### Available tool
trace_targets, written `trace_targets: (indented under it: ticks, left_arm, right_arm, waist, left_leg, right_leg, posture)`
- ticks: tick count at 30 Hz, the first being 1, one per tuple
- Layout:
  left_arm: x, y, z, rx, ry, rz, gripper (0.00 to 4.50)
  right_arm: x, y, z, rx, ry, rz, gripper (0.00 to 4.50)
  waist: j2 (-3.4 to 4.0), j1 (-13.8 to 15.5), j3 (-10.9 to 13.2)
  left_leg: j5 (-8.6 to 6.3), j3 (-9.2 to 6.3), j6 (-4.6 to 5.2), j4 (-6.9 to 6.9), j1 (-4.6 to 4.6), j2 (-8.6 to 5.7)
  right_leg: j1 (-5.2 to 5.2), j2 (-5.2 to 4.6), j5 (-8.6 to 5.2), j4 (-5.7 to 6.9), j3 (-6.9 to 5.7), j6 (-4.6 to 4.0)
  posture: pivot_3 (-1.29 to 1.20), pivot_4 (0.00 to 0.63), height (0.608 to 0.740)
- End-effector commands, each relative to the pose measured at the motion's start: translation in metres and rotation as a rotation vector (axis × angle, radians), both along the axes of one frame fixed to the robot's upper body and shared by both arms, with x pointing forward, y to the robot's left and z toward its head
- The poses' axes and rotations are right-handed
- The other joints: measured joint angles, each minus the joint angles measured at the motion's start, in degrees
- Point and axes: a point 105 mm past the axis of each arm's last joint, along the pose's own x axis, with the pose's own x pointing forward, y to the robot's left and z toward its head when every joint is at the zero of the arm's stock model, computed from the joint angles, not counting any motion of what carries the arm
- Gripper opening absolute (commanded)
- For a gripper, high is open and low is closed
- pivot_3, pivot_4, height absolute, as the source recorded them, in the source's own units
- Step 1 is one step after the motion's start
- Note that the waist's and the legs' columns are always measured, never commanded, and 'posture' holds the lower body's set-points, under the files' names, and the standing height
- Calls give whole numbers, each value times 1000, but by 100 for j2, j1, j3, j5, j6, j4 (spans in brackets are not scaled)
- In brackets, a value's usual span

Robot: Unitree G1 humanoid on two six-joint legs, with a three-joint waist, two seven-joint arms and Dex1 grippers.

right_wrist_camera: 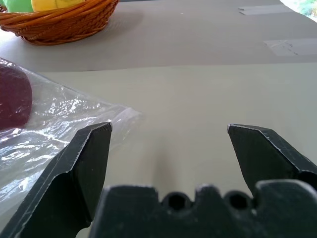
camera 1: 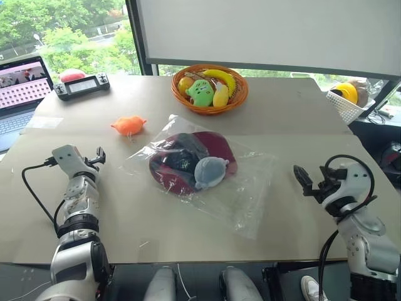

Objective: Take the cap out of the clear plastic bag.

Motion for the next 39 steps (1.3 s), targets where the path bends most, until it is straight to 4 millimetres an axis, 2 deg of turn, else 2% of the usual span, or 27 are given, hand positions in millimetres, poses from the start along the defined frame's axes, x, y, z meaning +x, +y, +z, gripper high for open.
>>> trace_targets:
  ticks: [1, 9, 11, 12, 14, 17, 20, 22, 24, 26, 27, 28, 30, 32, 34, 38, 39]
  left_arm:
    - [4, -2, 13, 6, -54, -11, 4500]
    - [9, -9, 8, -14, -41, -35, 4500]
    - [13, -12, 12, -18, -55, -38, 4500]
    - [16, -17, 16, -14, -71, -62, 4500]
    - [24, -40, 39, 75, -135, -196, 4500]
    - [26, -82, 82, 143, -255, -500, 4500]
    - [-1, -116, 114, 221, -292, -852, 4500]
    - [-44, -130, 135, 225, -241, -1196, 4500]
    - [-84, -137, 135, 223, -103, -1468, 4500]
    - [-112, -137, 135, 270, -40, -1612, 4500]
    - [-117, -136, 138, 270, -42, -1642, 4500]
    - [-114, -133, 138, 246, -17, -1631, 4500]
    - [-106, -129, 138, 209, 15, -1603, 4500]
    - [-103, -133, 125, 269, 55, -1609, 4500]
    - [-102, -137, 122, 282, 50, -1623, 4500]
    - [-107, -146, 121, 268, 45, -1661, 4500]
    - [-109, -147, 120, 262, 49, -1671, 4500]
  right_arm:
    - [1, -2, 16, -30, -62, -7, 4471]
    - [-1, -8, 15, -38, -55, -40, 4471]
    - [0, -1, 19, -72, -51, 0, 4471]
    - [1, 4, 24, -74, -57, 24, 4471]
    - [4, 13, 35, -88, -69, 84, 4471]
    - [4, 34, 56, -111, -84, 249, 4471]
    - [-2, 61, 72, -161, -70, 452, 4471]
    - [-13, 87, 82, -194, -49, 656, 4471]
    - [-22, 103, 87, -212, -30, 794, 4471]
    - [-27, 114, 89, -243, -18, 891, 4471]
    - [-29, 119, 89, -261, -11, 936, 4471]
    - [-31, 129, 88, -301, -6, 1010, 4471]
    - [-32, 140, 86, -347, 2, 1088, 4471]
    - [-20, 159, 70, -558, 7, 1149, 4471]
    - [-10, 169, 52, -776, -1, 1179, 4471]
    - [12, 182, 41, -1074, -116, 1138, 4471]
    - [17, 184, 40, -1149, -151, 1127, 4471]
  waist:
    - [0, 0, 0]
    - [0, 11, 0]
    - [2, 16, 0]
    - [2, 17, 0]
    - [2, 13, 1]
    - [5, 8, 12]
    - [10, -33, 24]
    - [17, -173, 31]
    - [29, -319, 56]
    - [49, -341, 68]
    - [66, -307, 79]
    - [77, -278, 86]
    - [80, -224, 94]
    - [76, -215, 97]
    - [76, -223, 97]
    - [73, -166, 98]
    - [74, -159, 98]
  left_leg:
    - [0, 0, 0, 0, 0, 0]
    - [0, 0, 0, 0, 1, -1]
    - [0, 0, 0, 1, 1, -1]
    - [0, 0, 0, 1, 1, -2]
    - [0, 0, 0, 3, 0, -1]
    - [0, 0, 0, 5, -3, -1]
    - [1, -2, -2, 2, -13, 0]
    - [1, -2, -1, -6, -8, 3]
    - [-2, 1, -1, -13, -8, 10]
    - [-4, 3, 1, -16, 0, 14]
    - [-4, 4, 2, -14, 3, 14]
    - [-4, 5, 2, -9, 10, 12]
    - [0, 8, 7, 3, 10, 18]
    - [11, 7, 24, 5, 4, 23]
    - [12, 14, 23, 12, 9, 22]
    - [11, 16, 22, 12, -64, 22]
    - [11, 16, 22, 16, -91, 21]
  right_leg:
    - [0, 0, 0, 0, 0, 0]
    - [1, 0, -1, 0, 0, 1]
    - [1, 0, -1, 0, 0, 2]
    - [1, 0, -2, 0, 0, 3]
    - [2, 0, -3, 0, 0, 5]
    - [0, 1, -1, 0, 0, 2]
    - [-4, 1, 10, -2, -1, -18]
    - [-4, 2, 9, -3, 0, -21]
    - [-9, 6, 4, -2, 5, -27]
    - [-10, 8, -2, 3, 6, -32]
    - [-7, 7, -5, 4, 5, -31]
    - [0, 5, -26, 5, 5, 5]
    - [3, 6, -30, 7, -3, 7]
    - [-1, 13, -30, 7, -5, 6]
    - [3, 11, -29, 6, -1, 6]
    - [-68, 10, -27, 11, 0, 5]
    - [-96, 9, -7, 20, 1, -27]
  posture:
    - [0, 150, 735]
    - [0, 150, 735]
    - [0, 150, 735]
    - [0, 150, 735]
    - [0, 150, 735]
    - [0, 150, 735]
    - [0, 150, 735]
    - [0, 150, 735]
    - [0, 150, 735]
    - [0, 150, 735]
    - [0, 150, 735]
    - [0, 150, 735]
    - [0, 150, 735]
    - [0, 150, 735]
    - [0, 150, 735]
    - [0, 150, 735]
    - [0, 150, 735]
